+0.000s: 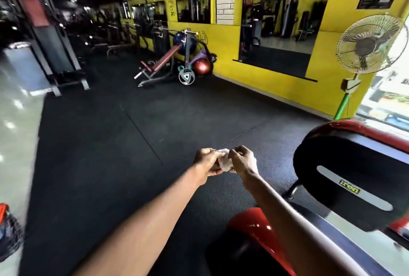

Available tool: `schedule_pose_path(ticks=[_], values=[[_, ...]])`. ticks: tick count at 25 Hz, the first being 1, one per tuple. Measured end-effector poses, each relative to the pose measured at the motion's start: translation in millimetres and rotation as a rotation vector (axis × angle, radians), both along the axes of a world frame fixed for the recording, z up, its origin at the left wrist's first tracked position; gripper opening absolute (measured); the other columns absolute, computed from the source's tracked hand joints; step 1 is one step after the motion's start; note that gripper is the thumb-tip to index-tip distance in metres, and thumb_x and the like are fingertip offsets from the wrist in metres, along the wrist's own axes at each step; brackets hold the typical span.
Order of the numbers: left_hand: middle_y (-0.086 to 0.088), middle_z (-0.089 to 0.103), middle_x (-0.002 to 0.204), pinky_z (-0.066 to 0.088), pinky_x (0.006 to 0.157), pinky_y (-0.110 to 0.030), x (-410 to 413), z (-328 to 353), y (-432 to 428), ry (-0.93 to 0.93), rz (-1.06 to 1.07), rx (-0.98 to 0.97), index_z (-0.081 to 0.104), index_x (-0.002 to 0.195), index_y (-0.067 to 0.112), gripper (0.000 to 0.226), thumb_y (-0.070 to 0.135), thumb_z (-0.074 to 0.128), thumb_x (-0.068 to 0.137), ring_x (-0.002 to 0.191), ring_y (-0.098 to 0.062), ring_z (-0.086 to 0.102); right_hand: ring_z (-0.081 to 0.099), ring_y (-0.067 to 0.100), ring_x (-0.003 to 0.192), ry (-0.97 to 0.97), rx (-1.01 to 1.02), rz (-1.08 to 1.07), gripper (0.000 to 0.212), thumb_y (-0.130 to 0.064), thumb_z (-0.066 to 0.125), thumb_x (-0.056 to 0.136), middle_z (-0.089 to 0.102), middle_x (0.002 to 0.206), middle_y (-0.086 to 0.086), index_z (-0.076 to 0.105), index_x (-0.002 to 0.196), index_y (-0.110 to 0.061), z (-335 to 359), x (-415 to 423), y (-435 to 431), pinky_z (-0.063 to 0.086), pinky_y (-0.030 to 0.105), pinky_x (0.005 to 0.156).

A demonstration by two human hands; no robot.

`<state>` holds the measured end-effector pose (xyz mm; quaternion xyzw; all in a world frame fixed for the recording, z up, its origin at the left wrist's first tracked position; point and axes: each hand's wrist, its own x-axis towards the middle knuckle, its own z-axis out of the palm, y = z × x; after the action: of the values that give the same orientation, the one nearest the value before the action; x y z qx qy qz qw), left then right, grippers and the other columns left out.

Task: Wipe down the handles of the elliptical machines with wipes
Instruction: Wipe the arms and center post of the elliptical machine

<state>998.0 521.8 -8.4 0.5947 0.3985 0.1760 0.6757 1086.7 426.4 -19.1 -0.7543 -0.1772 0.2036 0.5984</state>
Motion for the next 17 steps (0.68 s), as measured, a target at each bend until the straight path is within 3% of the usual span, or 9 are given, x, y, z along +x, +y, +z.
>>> schedule_pose_path(ticks=[3, 5, 7, 10, 13, 15, 17], values=[[-0.009, 0.073, 0.087, 0.058, 0.065, -0.033, 49.2, -13.7, 54.3, 0.004, -0.033, -0.043, 0.06, 0.077, 0.021, 0.02, 0.021, 0.077, 0.088, 0.08, -0.025, 0.071, 0.067, 0.02, 0.078, 0.037, 0.003, -0.045, 0.017, -0.028, 0.064, 0.09, 0.07, 0.077, 0.0, 0.071, 0.083, -0.015, -8.3, 40.2, 51.8, 0.058, 0.029, 0.067], [-0.008, 0.073, 0.084, 0.06, 0.068, -0.035, 83.3, -16.6, 85.9, 0.011, -0.079, -0.063, 0.059, 0.077, 0.02, 0.021, 0.022, 0.077, 0.089, 0.079, -0.026, 0.071, 0.068, 0.024, 0.083, 0.045, 0.005, -0.082, 0.039, -0.047, 0.057, 0.08, 0.073, 0.082, 0.006, 0.072, 0.084, -0.011, -13.6, 67.9, 83.1, 0.056, 0.033, 0.074], [-0.007, 0.073, 0.079, 0.059, 0.065, -0.033, 126.8, -21.4, 124.9, 0.027, -0.123, -0.064, 0.06, 0.076, 0.019, 0.02, 0.02, 0.075, 0.09, 0.073, -0.024, 0.07, 0.069, 0.027, 0.087, 0.043, 0.006, -0.125, 0.051, -0.053, 0.05, 0.071, 0.075, 0.085, 0.01, 0.072, 0.085, -0.009, -20.0, 106.4, 121.4, 0.058, 0.038, 0.08], [-0.008, 0.073, 0.079, 0.058, 0.06, -0.033, 198.3, -29.7, 191.1, 0.047, -0.198, -0.036, 0.061, 0.081, 0.017, 0.016, 0.018, 0.074, 0.09, 0.072, -0.024, 0.071, 0.071, 0.028, 0.089, 0.084, 0.023, -0.213, 0.043, -0.049, 0.053, 0.07, 0.076, 0.086, 0.008, 0.072, 0.082, -0.012, -24.6, 170.6, 179.8, 0.06, 0.043, 0.086], [-0.008, 0.075, 0.083, 0.062, 0.07, -0.04, 262.4, -19.2, 240.6, 0.037, -0.273, -0.029, 0.062, 0.08, 0.018, 0.019, 0.021, 0.079, 0.086, 0.077, -0.026, 0.072, 0.072, 0.026, 0.09, 0.098, 0.057, -0.317, 0.038, -0.048, 0.058, 0.071, 0.076, 0.087, 0.006, 0.073, 0.084, -0.016, -22.4, 224.5, 223.8, 0.061, 0.047, 0.087], [-0.009, 0.074, 0.086, 0.061, 0.075, -0.041, 303.0, -8.5, 266.3, 0.024, -0.323, -0.02, 0.064, 0.083, 0.019, 0.016, 0.02, 0.08, 0.084, 0.08, -0.027, 0.071, 0.073, 0.026, 0.087, 0.098, 0.057, -0.361, 0.028, -0.044, 0.064, 0.08, 0.076, 0.089, 0.008, 0.073, 0.083, -0.018, -13.6, 254.9, 245.3, 0.064, 0.044, 0.079], [-0.007, 0.073, 0.085, 0.058, 0.069, -0.035, 342.5, 6.3, 280.5, 0.008, -0.407, -0.028, 0.068, 0.087, 0.019, 0.01, 0.017, 0.077, 0.085, 0.079, -0.025, 0.069, 0.072, 0.023, 0.08, 0.104, 0.053, -0.411, 0.017, -0.03, 0.066, 0.089, 0.076, 0.091, 0.011, 0.073, 0.086, -0.015, -2.0, 286.4, 256.1, 0.064, 0.036, 0.067]])
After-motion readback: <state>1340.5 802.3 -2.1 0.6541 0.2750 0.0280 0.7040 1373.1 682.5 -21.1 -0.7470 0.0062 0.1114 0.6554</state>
